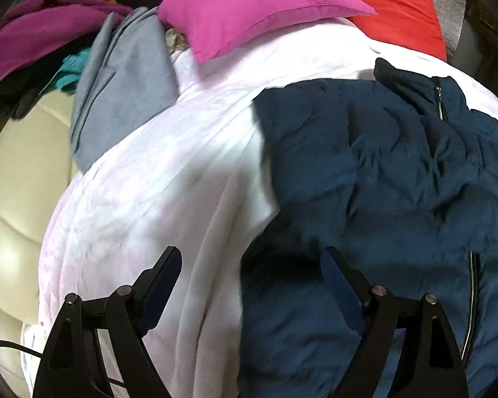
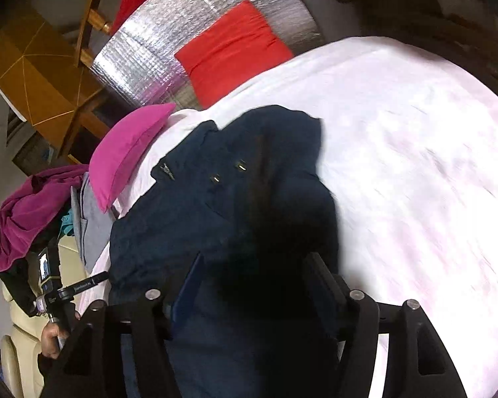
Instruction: Fold large clothes
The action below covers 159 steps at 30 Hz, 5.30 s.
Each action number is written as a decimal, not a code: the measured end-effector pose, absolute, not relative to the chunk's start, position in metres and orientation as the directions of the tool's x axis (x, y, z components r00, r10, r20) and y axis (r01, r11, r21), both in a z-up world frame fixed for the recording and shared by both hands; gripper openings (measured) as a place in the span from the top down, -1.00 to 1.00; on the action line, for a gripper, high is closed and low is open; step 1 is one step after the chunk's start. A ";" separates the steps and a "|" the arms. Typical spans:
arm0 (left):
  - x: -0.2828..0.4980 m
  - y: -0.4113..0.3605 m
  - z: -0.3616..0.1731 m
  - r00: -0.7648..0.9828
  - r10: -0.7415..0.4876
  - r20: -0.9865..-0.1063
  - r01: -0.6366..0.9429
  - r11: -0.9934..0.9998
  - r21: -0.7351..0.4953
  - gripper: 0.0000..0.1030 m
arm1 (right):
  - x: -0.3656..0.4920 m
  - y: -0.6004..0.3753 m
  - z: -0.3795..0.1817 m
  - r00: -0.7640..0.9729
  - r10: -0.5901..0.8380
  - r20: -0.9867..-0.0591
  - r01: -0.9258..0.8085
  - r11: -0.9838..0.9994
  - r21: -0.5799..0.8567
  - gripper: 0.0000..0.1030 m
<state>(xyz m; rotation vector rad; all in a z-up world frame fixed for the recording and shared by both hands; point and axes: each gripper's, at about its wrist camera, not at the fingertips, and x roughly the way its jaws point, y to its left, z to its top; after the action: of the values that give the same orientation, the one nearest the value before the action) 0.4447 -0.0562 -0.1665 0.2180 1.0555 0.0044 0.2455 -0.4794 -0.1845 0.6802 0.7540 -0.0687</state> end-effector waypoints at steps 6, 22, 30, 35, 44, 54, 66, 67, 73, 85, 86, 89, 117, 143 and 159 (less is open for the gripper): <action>0.399 -0.020 -0.174 0.476 0.064 -0.877 0.078 0.990 0.115 -0.68 | 0.197 -0.475 -0.207 0.720 0.243 -0.650 0.286 0.750 0.597 -0.36; 0.296 0.054 -0.198 0.325 -0.137 -0.936 0.038 0.990 -0.132 -0.68 | 0.101 -0.446 -0.248 0.673 0.378 -0.636 0.242 0.700 0.672 -0.49; 0.278 0.040 -0.218 0.123 -0.117 -0.985 0.068 0.992 -0.109 -0.68 | 0.068 -0.449 -0.289 0.664 0.480 -0.572 0.262 0.568 0.781 -0.51; 0.273 0.028 -0.240 -0.003 -0.139 -0.990 0.086 0.987 -0.138 -0.68 | 0.068 -0.435 -0.311 0.633 0.579 -0.513 0.245 0.479 0.843 -0.53; 0.269 0.009 -0.254 -0.092 -0.281 -0.955 0.072 0.955 -0.288 -0.68 | 0.079 -0.413 -0.299 0.658 0.611 -0.440 0.144 0.471 0.870 0.22; 0.258 0.022 -0.265 -0.119 -0.339 -0.933 -0.026 0.941 -0.338 -0.68 | 0.084 -0.418 -0.301 0.649 0.607 -0.459 0.173 0.470 0.866 0.22; 0.248 0.044 -0.285 -0.103 -0.506 -0.856 -0.113 0.861 -0.496 -0.11 | 0.081 -0.417 -0.292 0.674 0.582 -0.455 0.143 0.501 0.853 0.43; 0.247 0.046 -0.283 -0.088 -0.518 -0.851 -0.115 0.854 -0.508 0.07 | 0.080 -0.416 -0.287 0.680 0.572 -0.458 0.133 0.518 0.845 0.46; 0.244 0.045 -0.250 0.006 -0.573 -0.820 -0.079 0.817 -0.571 0.57 | 0.076 -0.418 -0.240 0.749 0.516 -0.415 0.049 0.582 0.812 0.64; 0.303 0.050 -0.150 0.157 -0.662 -0.733 0.059 0.747 -0.662 0.62 | 0.122 -0.418 -0.143 0.832 0.431 -0.348 -0.066 0.701 0.711 0.69; 0.314 0.046 -0.144 0.172 -0.661 -0.730 0.069 0.747 -0.661 0.65 | 0.129 -0.420 -0.136 0.838 0.424 -0.343 -0.071 0.708 0.703 0.69; 0.346 0.035 -0.136 0.191 -0.687 -0.701 0.077 0.722 -0.687 0.81 | 0.158 -0.425 -0.117 0.854 0.403 -0.330 -0.078 0.725 0.684 0.69; 0.252 0.084 -0.212 0.136 -0.621 -0.772 -0.197 0.747 -0.636 -0.63 | 0.272 -0.447 -0.091 0.875 0.329 -0.354 -0.003 0.736 0.677 0.75; 0.427 0.004 -0.097 0.379 -0.734 -0.563 0.118 0.642 -0.758 0.62 | 0.305 -0.511 -0.093 0.905 0.240 -0.351 0.083 0.709 0.700 0.75; 0.618 -0.043 -0.194 0.266 -0.706 -0.656 -0.028 0.674 -0.738 0.58 | 0.475 -0.558 -0.172 0.864 0.190 -0.467 0.272 0.605 0.748 0.68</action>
<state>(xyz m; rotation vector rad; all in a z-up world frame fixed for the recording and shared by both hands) 0.6176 -0.0435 -0.1943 -0.7256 1.2327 -0.5161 0.4748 -0.5582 -0.1724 0.9320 0.5462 -0.0503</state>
